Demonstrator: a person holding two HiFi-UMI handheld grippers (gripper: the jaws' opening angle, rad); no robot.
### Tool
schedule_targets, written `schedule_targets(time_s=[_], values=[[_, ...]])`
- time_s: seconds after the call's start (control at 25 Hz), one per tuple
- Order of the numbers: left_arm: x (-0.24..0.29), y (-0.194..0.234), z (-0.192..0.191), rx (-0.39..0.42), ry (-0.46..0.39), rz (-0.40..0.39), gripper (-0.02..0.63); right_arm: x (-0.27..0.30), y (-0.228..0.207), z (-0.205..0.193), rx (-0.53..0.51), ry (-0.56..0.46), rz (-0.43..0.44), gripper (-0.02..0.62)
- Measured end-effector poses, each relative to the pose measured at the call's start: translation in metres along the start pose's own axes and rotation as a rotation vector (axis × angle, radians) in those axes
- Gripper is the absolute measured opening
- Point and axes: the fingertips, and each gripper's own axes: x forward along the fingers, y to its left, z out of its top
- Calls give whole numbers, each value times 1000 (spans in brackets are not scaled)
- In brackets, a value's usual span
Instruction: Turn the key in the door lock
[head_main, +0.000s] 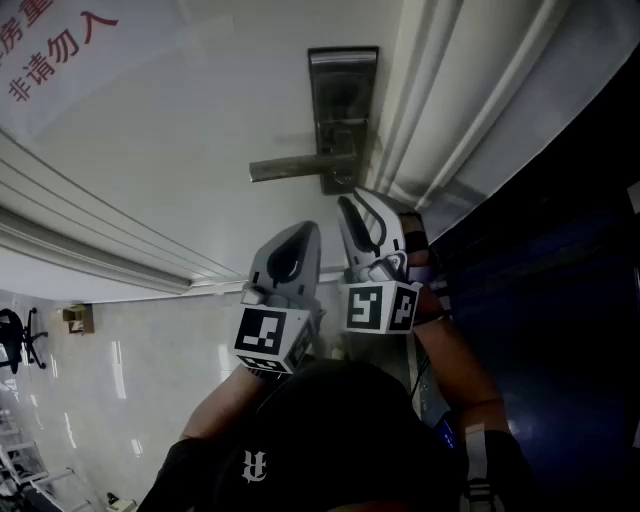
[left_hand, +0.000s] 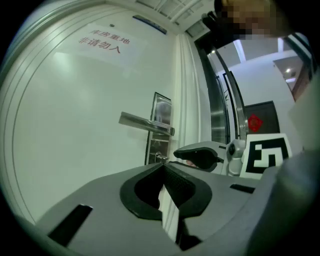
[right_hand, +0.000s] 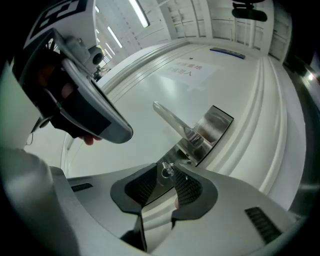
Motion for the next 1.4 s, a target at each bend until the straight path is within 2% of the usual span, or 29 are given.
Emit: schedule_targets(time_s=[0.24,0.44,0.6,0.8,0.88,0.96,1.16,1.4], values=[[-4,19,8,1,-17,-29,6,21,0,3,-192,55,-77,95],[-2,30,14,-16,-33,-60,6,34,-2,-2,-253,142,-121,95],[5,35,14,-24,-30,-89,6,39,-8,-6,-235,177,-167,89],[14,37,12,-39,-25,-116,6,42,-8,-9,-121,192,-178,28],[17,39,12,-31,-24,-120,6,42,-8,-11,-56,187,-176,26],[19,40,12,-28,-24,-123,6,41,-8,-11,61,179,-158,26],[22,44,14,-31,-23,-126,6,40,-10,-11,431,131,-107,28],[23,48,10,-27,-13,-113,6,41,-12,-16,936,55,-29,28]])
